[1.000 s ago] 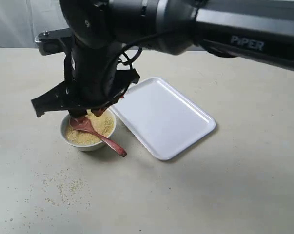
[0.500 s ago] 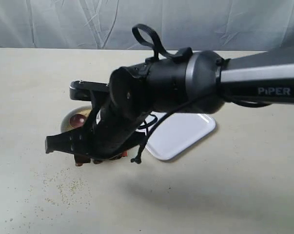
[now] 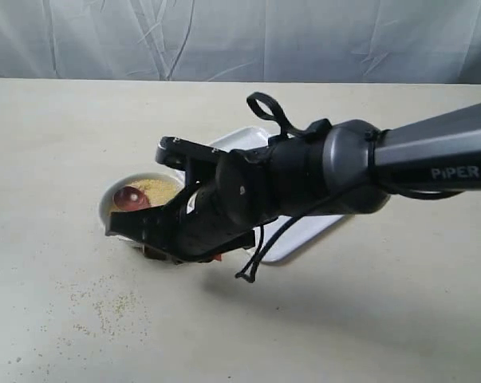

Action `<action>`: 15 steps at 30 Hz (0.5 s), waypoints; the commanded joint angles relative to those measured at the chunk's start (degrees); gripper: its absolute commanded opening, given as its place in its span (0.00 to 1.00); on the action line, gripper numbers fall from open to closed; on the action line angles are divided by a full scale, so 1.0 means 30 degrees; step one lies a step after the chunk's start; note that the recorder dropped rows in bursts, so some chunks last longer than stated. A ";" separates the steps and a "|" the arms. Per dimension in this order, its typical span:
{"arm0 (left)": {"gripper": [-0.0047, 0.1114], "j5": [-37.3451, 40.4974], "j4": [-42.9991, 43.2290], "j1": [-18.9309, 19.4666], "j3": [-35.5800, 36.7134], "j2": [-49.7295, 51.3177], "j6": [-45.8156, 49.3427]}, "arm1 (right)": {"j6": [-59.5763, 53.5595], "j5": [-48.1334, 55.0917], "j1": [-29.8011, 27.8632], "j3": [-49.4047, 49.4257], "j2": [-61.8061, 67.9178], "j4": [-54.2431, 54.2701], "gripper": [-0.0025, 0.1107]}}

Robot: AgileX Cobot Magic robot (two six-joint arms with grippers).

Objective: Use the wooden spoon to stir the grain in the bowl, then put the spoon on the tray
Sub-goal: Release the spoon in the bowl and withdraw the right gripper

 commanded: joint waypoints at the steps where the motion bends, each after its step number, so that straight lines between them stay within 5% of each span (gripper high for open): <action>1: 0.04 -0.0254 -0.0064 -0.0008 0.0058 -0.0088 -0.0015 | 0.0010 -0.0005 -0.0831 0.0111 -0.0151 -0.0830 0.35; 15: 0.04 -0.0254 -0.0064 -0.0008 0.0058 -0.0088 -0.0015 | 0.0010 -0.2023 -0.1949 0.0111 0.0145 -0.1585 0.35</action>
